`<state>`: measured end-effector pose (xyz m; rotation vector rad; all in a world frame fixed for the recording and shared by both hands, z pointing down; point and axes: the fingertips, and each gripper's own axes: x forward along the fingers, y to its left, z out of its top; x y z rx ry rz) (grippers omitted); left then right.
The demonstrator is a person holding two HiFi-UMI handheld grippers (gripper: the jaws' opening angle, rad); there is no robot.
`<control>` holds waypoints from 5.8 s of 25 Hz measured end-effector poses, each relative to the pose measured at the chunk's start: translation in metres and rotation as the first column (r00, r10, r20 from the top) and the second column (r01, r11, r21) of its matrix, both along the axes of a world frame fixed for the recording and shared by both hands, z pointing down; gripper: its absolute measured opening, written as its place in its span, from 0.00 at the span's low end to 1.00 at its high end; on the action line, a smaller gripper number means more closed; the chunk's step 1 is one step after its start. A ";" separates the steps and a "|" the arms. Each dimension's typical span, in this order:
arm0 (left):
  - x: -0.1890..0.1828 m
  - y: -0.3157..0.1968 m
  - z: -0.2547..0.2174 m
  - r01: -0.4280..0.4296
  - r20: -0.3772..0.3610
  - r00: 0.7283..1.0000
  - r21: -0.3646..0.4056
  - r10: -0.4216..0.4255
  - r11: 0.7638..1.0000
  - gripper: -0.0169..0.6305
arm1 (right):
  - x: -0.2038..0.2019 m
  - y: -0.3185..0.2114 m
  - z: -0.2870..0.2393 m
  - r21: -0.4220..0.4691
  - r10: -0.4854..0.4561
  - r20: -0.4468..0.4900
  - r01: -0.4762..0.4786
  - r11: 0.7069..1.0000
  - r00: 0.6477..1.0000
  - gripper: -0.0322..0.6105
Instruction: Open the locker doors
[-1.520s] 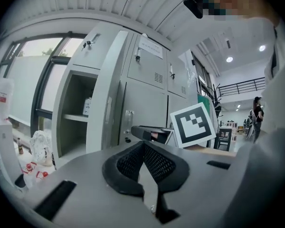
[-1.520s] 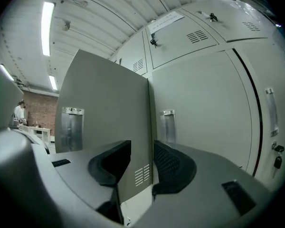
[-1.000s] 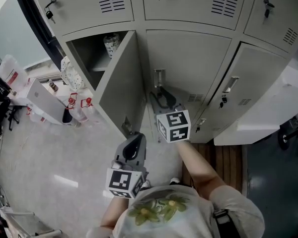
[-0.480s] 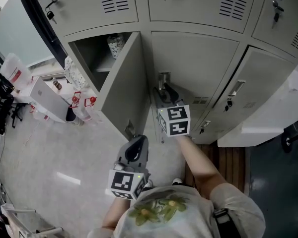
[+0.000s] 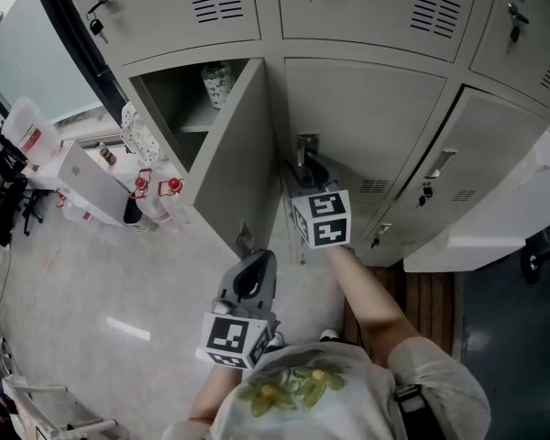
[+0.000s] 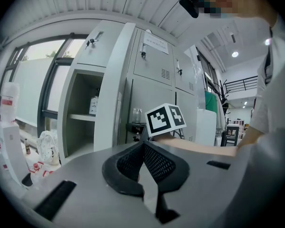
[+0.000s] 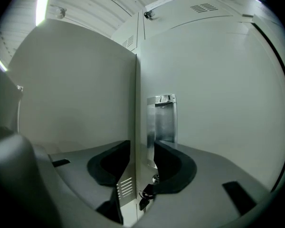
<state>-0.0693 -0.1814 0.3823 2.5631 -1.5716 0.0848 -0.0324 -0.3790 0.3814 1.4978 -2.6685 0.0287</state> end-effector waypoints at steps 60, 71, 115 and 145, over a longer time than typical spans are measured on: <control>0.025 0.035 0.010 -0.149 -0.034 0.988 -0.028 0.148 0.988 0.07 | 0.030 0.095 -0.001 0.025 0.031 0.004 -0.031 0.999 1.000 0.23; 0.035 0.034 0.011 -0.182 -0.038 0.983 -0.038 0.181 0.983 0.07 | 0.038 0.108 0.000 0.023 0.033 0.003 -0.033 0.999 0.999 0.24; 0.077 0.046 0.007 -0.330 -0.032 0.944 -0.032 0.329 0.943 0.07 | 0.078 0.162 -0.001 0.046 0.120 -0.011 -0.119 0.992 0.993 0.26; 0.108 0.049 0.013 -0.420 -0.044 0.907 -0.022 0.419 0.907 0.07 | 0.115 0.201 -0.001 0.049 0.216 0.031 -0.218 0.975 0.976 0.20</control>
